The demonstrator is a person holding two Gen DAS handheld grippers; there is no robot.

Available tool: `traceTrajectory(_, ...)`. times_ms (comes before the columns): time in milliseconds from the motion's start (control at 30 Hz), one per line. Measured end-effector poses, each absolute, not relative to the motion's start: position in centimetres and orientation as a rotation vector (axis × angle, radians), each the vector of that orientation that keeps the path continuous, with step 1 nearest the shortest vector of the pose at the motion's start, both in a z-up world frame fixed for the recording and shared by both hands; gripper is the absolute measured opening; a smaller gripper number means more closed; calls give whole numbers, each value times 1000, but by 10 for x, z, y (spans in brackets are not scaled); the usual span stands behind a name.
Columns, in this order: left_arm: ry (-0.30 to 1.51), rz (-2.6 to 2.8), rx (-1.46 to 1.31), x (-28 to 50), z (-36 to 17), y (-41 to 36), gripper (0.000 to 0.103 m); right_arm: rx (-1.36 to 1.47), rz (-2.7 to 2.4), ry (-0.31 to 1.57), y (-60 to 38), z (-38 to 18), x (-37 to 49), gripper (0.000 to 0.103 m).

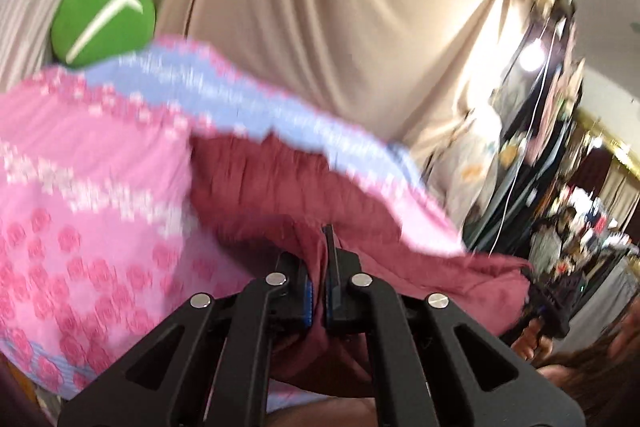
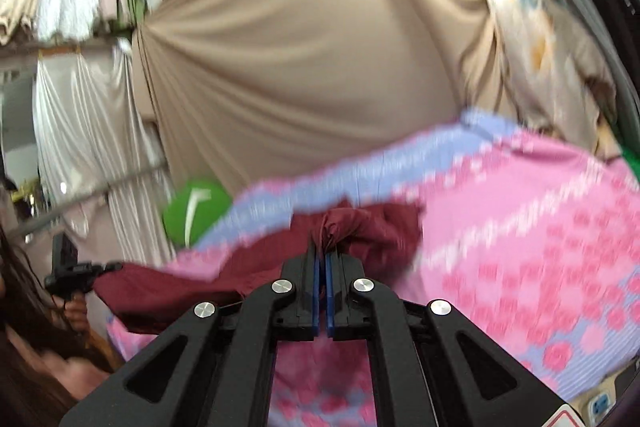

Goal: Fold large clothes

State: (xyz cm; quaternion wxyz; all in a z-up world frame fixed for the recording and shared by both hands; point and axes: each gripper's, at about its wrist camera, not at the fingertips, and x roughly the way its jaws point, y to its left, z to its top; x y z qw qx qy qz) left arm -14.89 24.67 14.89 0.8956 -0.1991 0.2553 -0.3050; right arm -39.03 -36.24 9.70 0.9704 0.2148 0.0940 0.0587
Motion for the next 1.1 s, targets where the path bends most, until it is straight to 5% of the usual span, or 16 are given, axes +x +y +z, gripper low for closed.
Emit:
traceTrajectory(167, 472, -577, -359, -105, 178, 226, 3, 439, 111, 111, -366, 134, -359, 2)
traceTrajectory(367, 598, -422, -287, 23, 160, 182, 3, 437, 55, 228, -388, 146, -225, 2)
traceTrajectory(700, 906, -179, -170, 181, 28, 130, 3, 525, -132, 607, -426, 21, -6, 2)
traceTrajectory(1100, 906, -206, -121, 204, -21, 116, 6, 443, -180, 810, -418, -52, 49, 3)
